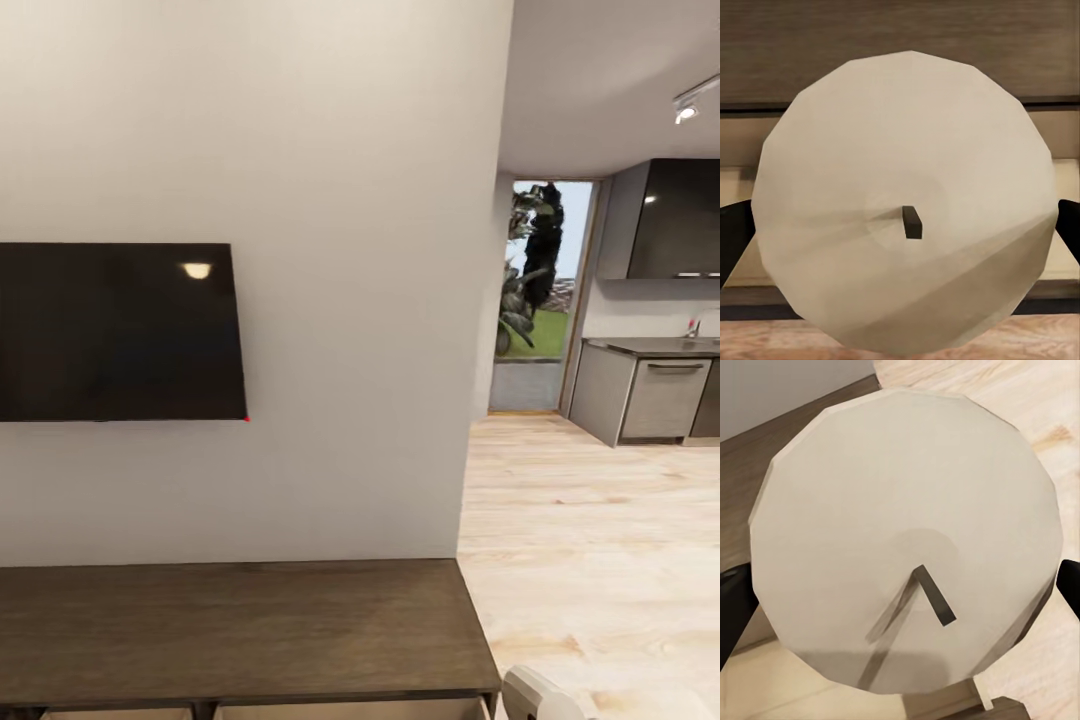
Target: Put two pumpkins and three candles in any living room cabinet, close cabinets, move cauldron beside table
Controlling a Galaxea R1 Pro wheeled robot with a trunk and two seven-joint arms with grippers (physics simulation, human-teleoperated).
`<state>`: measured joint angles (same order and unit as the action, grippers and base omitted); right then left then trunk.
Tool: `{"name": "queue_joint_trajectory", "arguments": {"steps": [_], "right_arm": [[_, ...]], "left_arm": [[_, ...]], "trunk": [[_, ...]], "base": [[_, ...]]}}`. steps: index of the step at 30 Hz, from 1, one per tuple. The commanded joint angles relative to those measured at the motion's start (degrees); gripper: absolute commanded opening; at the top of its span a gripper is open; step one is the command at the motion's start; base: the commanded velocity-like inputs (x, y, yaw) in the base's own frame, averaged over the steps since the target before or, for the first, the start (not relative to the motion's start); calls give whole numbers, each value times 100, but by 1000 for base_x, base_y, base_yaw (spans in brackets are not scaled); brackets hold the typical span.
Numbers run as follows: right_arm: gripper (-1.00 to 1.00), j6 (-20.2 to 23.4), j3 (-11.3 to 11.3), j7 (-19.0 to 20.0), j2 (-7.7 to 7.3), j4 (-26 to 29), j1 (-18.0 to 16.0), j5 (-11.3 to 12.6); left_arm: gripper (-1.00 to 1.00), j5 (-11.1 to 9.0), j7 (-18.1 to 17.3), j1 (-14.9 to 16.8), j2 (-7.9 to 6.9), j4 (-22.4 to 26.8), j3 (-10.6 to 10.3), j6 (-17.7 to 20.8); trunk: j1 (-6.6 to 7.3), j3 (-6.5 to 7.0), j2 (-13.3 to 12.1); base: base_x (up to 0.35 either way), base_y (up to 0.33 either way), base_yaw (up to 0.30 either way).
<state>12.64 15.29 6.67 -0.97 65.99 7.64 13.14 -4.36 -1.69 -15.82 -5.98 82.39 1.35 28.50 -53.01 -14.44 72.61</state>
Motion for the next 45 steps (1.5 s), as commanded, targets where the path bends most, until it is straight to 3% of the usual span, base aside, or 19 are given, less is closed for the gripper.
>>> {"name": "queue_joint_trajectory", "arguments": {"steps": [1,8,26,35,45], "right_arm": [[-100,32,9,36,1,10,1,49],[-100,28,0,36,1,8,1,49],[-100,30,-12,36,1,-2,1,49],[-100,74,-582,35,1,25,1,44],[-100,123,-723,36,1,48,1,48]], "left_arm": [[-100,-38,4,0,0,8,6,31],[-100,-55,17,8,7,-246,14,25],[-100,-56,10,8,9,-259,8,25],[-100,-78,-22,8,1,-212,-2,24],[-100,-82,-23,7,0,-144,-6,52]], "trunk": [[-1,-5,4],[-1,-5,4],[-1,-5,4],[-1,-5,4],[-1,-5,4]], "base": [[0,-151,0],[0,-175,0],[0,-29,0],[0,0,0],[0,0,0]]}}
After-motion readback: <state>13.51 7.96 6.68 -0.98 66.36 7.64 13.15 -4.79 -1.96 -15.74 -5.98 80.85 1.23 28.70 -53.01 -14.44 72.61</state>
